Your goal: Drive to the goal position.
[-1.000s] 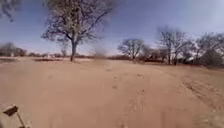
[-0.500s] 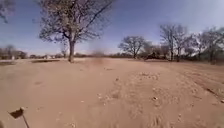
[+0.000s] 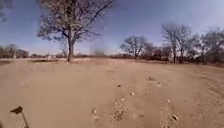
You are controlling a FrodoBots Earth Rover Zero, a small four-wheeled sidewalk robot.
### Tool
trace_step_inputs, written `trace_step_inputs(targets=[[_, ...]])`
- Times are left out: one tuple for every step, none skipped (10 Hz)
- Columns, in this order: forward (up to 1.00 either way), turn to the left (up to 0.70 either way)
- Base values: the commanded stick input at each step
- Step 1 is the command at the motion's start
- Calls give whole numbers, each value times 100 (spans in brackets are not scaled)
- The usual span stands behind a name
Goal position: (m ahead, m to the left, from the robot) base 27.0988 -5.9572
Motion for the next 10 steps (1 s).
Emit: trace_step_inputs(targets=[[100,0],[100,0],[100,0],[100,0],[100,0],[100,0],[100,0],[100,0],[100,0],[100,0]])
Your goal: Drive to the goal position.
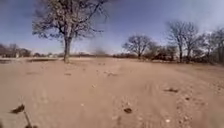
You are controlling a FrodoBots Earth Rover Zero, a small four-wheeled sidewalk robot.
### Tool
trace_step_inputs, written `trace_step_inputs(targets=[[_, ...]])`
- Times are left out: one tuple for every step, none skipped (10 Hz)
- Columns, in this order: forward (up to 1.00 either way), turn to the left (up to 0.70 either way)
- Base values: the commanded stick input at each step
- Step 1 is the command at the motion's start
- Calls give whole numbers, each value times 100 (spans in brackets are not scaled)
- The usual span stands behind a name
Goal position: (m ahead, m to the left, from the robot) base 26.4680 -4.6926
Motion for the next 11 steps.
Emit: trace_step_inputs(targets=[[100,0],[100,0],[100,0],[100,0],[100,0],[100,0],[100,0],[100,0],[100,0],[100,0],[100,0]])
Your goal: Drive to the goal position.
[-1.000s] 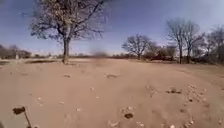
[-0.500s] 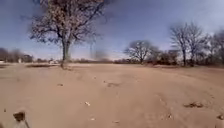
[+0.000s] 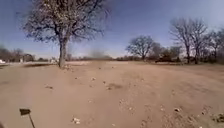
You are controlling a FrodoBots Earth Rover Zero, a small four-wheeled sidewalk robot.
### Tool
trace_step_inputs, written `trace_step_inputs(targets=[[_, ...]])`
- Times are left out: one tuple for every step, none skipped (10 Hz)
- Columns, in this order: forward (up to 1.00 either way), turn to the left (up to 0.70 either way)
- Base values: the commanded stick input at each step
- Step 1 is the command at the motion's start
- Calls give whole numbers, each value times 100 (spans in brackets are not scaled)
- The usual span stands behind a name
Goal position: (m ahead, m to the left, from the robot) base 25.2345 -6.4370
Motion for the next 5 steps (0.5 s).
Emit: trace_step_inputs(targets=[[100,0],[100,0],[100,0],[100,0],[100,0]])
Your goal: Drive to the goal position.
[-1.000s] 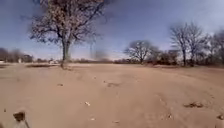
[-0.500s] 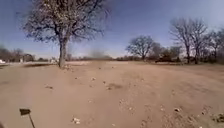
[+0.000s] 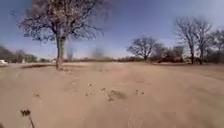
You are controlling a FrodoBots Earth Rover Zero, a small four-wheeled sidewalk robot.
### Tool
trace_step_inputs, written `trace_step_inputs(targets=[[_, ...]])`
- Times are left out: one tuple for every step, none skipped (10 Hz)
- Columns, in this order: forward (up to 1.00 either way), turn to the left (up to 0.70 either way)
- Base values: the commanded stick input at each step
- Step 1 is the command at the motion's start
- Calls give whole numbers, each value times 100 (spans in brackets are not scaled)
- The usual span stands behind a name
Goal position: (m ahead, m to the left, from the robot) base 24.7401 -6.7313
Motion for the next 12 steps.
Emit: trace_step_inputs(targets=[[100,0],[100,0],[100,0],[100,0],[100,0],[100,-6],[100,-18],[100,-27],[100,-27],[100,-27],[100,-27],[100,-27]])
